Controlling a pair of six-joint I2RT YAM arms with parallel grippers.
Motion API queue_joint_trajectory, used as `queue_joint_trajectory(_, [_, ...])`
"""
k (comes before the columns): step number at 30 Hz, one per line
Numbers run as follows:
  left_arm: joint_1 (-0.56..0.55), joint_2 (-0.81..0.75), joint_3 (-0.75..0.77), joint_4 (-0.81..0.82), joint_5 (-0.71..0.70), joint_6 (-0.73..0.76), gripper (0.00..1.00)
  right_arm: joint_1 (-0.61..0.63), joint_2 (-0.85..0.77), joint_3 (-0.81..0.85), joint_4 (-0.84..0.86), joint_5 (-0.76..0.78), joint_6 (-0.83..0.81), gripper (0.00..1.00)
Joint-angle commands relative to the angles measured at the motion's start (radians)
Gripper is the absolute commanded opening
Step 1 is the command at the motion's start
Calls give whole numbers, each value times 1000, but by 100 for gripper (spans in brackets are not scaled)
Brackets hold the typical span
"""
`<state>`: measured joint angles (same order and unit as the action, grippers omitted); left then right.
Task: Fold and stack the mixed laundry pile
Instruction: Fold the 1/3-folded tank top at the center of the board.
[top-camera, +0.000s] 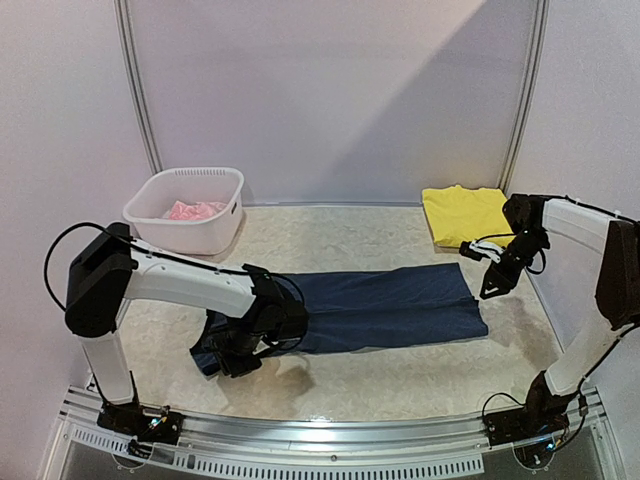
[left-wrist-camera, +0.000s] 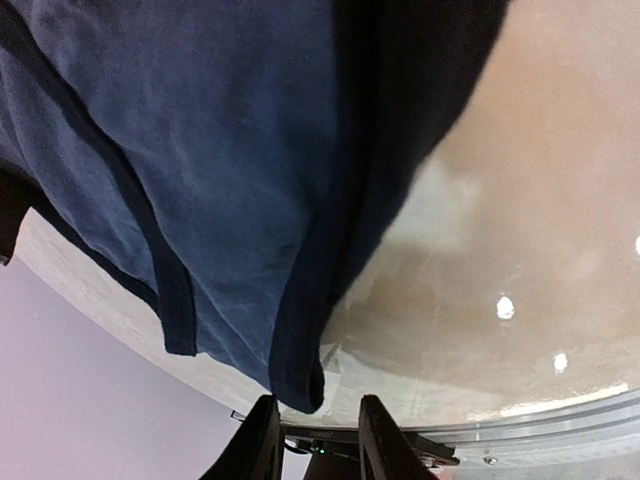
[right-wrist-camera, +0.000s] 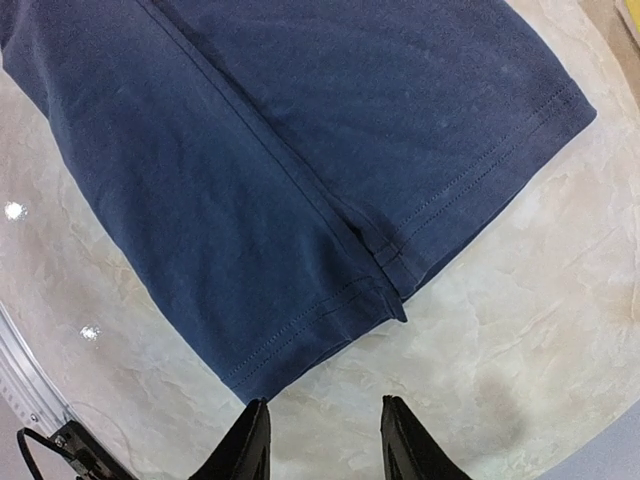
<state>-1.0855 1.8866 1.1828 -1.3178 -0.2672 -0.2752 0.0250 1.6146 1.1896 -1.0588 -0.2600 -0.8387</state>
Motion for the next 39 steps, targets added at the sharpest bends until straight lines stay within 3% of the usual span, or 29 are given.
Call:
queue_joint_trajectory(1, [-17,52,-6,-27,-31,-70,29,-4,-16,-6,3,-28,0,38])
queue_joint_trajectory(11, [-21,137,-10,-67,-106,-81,26,-5,-15,-17,6,-29,-4,38])
queue_joint_trajectory(14, [-16,156,-2,-78,-150,-81,18,-5,-11,-17,8,-37,-2,38])
queue_joint_trajectory(18, [-14,149,22,-67,-142,-59,0,-4,-7,-19,2,-47,0,38])
queue_joint_trajectory(32, [3,130,156,-166,48,25,0,-4,8,-25,9,-41,-10,37])
queue_joint_trajectory(39, [4,179,105,-224,61,-2,1,-5,13,-16,3,-57,-9,37])
